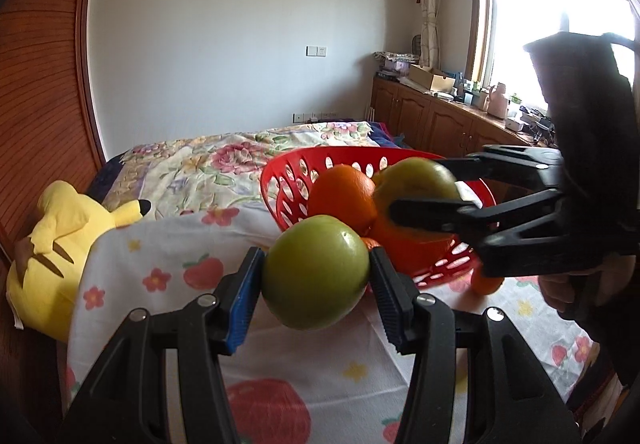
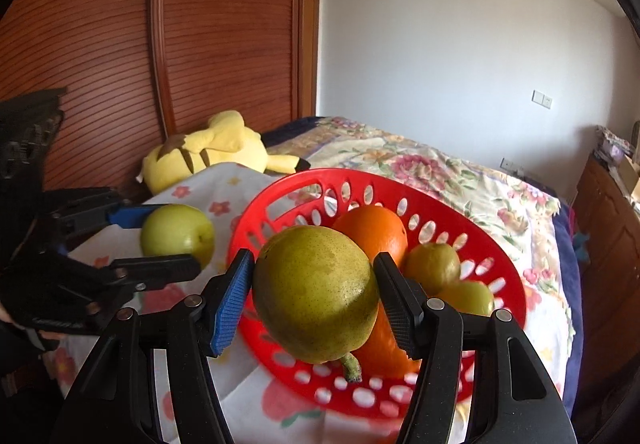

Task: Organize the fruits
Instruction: 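Lift the pear and green apple and carry both over the red basket, then open the right tool to drop the pear while the left tool releases the green apple, then grasp a tangerine with the left tool while the right tool grasps an orange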

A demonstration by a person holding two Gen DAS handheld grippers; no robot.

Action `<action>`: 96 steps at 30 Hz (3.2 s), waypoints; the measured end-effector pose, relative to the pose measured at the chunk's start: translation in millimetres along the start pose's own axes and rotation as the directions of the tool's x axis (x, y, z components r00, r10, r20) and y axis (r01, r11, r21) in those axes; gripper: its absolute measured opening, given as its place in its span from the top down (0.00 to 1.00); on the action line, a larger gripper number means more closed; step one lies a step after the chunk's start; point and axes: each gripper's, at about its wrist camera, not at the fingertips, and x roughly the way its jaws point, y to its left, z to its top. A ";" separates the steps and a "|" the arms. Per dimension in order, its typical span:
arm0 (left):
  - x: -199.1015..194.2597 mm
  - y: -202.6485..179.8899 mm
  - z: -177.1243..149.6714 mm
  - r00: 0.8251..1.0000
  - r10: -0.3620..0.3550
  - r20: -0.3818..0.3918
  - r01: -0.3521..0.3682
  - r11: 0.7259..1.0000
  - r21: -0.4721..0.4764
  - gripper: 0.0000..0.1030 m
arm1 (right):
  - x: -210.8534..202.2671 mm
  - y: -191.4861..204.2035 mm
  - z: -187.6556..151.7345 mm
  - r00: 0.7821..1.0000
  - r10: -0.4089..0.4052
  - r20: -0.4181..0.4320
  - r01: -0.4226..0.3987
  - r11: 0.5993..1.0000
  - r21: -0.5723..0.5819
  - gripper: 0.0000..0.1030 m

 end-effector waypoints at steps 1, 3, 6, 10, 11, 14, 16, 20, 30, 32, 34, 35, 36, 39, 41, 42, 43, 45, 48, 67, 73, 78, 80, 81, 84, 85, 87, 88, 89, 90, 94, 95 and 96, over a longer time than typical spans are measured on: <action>0.4 1.3 1.4 1.000 0.001 0.002 -0.001 1.000 -0.001 0.50 | 5.8 -1.8 2.7 1.000 0.002 -0.011 -0.002 1.000 0.005 0.38; 0.3 3.6 3.1 1.000 0.005 0.006 -0.005 1.000 -0.003 0.50 | 15.5 -2.6 7.5 1.000 0.008 -0.028 -0.008 1.000 0.012 0.38; -0.6 7.2 3.7 1.000 0.014 0.012 -0.014 1.000 -0.007 0.50 | 26.3 -2.2 14.4 0.999 0.022 -0.048 -0.021 0.999 0.026 0.38; -0.9 10.7 2.8 1.000 0.022 0.015 -0.021 1.000 -0.015 0.50 | 37.8 -1.1 21.1 0.997 0.038 -0.073 -0.036 0.999 0.035 0.38; -1.5 9.8 2.3 1.000 0.023 0.014 -0.023 1.000 -0.018 0.50 | 40.1 -1.0 21.9 0.996 0.040 -0.079 -0.038 0.999 0.036 0.38; 0.5 11.8 0.9 1.000 0.025 0.010 -0.025 0.999 -0.022 0.50 | 47.5 -1.1 22.5 0.994 0.047 -0.100 -0.043 0.998 0.041 0.38; 1.7 12.4 0.3 1.000 0.025 0.008 -0.025 0.999 -0.023 0.50 | 51.2 -0.4 20.7 0.992 0.052 -0.116 -0.047 0.998 0.043 0.38; 1.4 12.5 -1.0 1.000 0.023 0.010 -0.023 0.999 -0.030 0.50 | 53.0 2.1 20.6 0.992 0.043 -0.121 -0.039 0.999 0.034 0.39; 1.5 8.5 0.7 1.000 0.020 0.016 -0.020 1.000 -0.024 0.50 | 32.3 -8.5 26.3 0.999 0.041 -0.031 -0.039 0.997 0.069 0.37; 0.8 5.0 2.2 1.000 0.017 0.020 -0.016 1.000 -0.016 0.50 | 23.8 -11.8 23.2 1.000 0.020 -0.019 -0.018 0.998 0.068 0.37; 1.4 1.2 4.4 1.000 0.012 0.023 -0.012 1.000 -0.010 0.50 | 14.7 -15.5 17.4 1.000 0.008 -0.006 -0.008 0.997 0.078 0.37; 2.5 -0.8 6.0 1.000 0.008 0.025 -0.008 1.000 -0.006 0.50 | 10.3 -17.5 14.0 1.000 0.004 -0.001 -0.003 0.996 0.085 0.37; 3.2 -3.4 7.2 1.000 0.004 0.026 -0.004 1.000 -0.003 0.50 | 3.5 -20.7 9.3 1.000 -0.005 0.007 0.004 0.995 0.095 0.37; 7.0 -13.1 10.3 1.000 -0.006 0.024 0.006 1.000 0.013 0.50 | -11.7 -27.6 -3.7 0.999 -0.032 0.023 0.030 0.993 0.113 0.37; 10.0 -21.5 12.0 1.000 -0.017 0.023 0.017 1.000 0.024 0.50 | -23.6 -31.8 -13.6 0.998 -0.056 0.033 0.051 0.991 0.126 0.37; 11.5 -24.8 12.5 0.999 -0.024 0.022 0.023 0.999 0.027 0.50 | -27.9 -33.3 -17.3 0.997 -0.064 0.034 0.059 0.990 0.130 0.36; 14.0 -28.6 13.1 0.999 -0.030 0.020 0.030 0.999 0.031 0.50 | -33.2 -35.0 -22.3 0.997 -0.075 0.035 0.070 0.989 0.134 0.36; 18.7 -37.4 13.9 0.999 -0.042 0.015 0.041 0.998 0.039 0.50 | -42.6 -38.2 -31.3 0.995 -0.090 0.037 0.084 0.986 0.142 0.35; 25.3 -47.4 13.2 0.999 -0.052 0.003 0.052 0.997 0.049 0.49 | -55.5 -45.9 -46.4 0.993 -0.114 0.032 0.107 0.981 0.163 0.34; 55.7 -72.8 6.5 0.997 -0.025 -0.072 0.028 0.998 0.054 0.48 | -87.1 -66.8 -111.6 0.985 -0.170 0.003 0.164 0.954 0.250 0.34; 42.7 -75.8 4.3 0.999 -0.018 -0.041 0.020 0.999 0.049 0.47 | -90.3 -67.6 -120.5 0.984 -0.177 0.000 0.171 0.947 0.272 0.33; 22.4 -79.7 -6.4 0.999 -0.022 -0.023 0.023 0.999 0.048 0.46 | -93.5 -63.7 -126.5 0.980 -0.197 -0.002 0.190 0.943 0.274 0.33; 15.3 -81.6 -10.9 1.000 -0.024 -0.017 0.025 0.999 0.045 0.45 | -95.0 -62.6 -130.5 0.980 -0.197 -0.005 0.191 0.942 0.277 0.32; 11.2 -82.9 -13.9 1.000 -0.026 -0.013 0.027 0.999 0.043 0.45 | -95.7 -61.6 -131.6 0.980 -0.198 -0.005 0.192 0.941 0.277 0.32; 4.4 -87.4 -21.9 0.999 -0.036 -0.015 0.037 0.999 0.038 0.45 | -99.0 -57.1 -135.2 0.978 -0.211 -0.005 0.204 0.941 0.271 0.32; 2.9 -88.8 -25.3 0.999 -0.038 -0.017 0.038 0.999 0.037 0.45 | -100.3 -55.1 -136.2 0.977 -0.213 -0.005 0.207 0.941 0.268 0.32; 0.2 -93.3 -34.6 0.999 -0.044 -0.024 0.044 0.999 0.025 0.45 | -102.9 -52.4 -138.4 0.976 -0.218 -0.007 0.212 0.940 0.268 0.32; -0.5 -96.1 -38.7 0.998 -0.051 -0.029 0.051 0.998 0.025 0.45 | -105.1 -51.1 -140.5 0.976 -0.219 -0.008 0.213 0.939 0.268 0.32; -1.6 -100.3 -43.7 0.998 -0.055 -0.035 0.057 0.998 0.033 0.45 | -107.1 -50.3 -142.2 0.975 -0.223 -0.009 0.217 0.938 0.270 0.32; -2.5 -104.0 -46.8 0.998 -0.054 -0.038 0.056 0.998 0.039 0.45 | -109.3 -49.7 -144.2 0.974 -0.227 -0.010 0.221 0.936 0.273 0.32; -5.0 -116.9 -57.3 0.996 -0.072 -0.052 0.074 0.996 0.040 0.45 | -117.6 -45.5 -152.0 0.973 -0.231 -0.017 0.226 0.932 0.282 0.32; -4.6 -118.7 -58.6 0.995 -0.077 -0.056 0.079 0.996 0.038 0.45 | -118.9 -44.6 -154.1 0.973 -0.230 -0.020 0.226 0.932 0.283 0.32; -3.7 -121.3 -60.0 0.995 -0.083 -0.063 0.085 0.996 0.037 0.45 | -119.5 -44.1 -155.7 0.973 -0.229 -0.021 0.225 0.932 0.283 0.32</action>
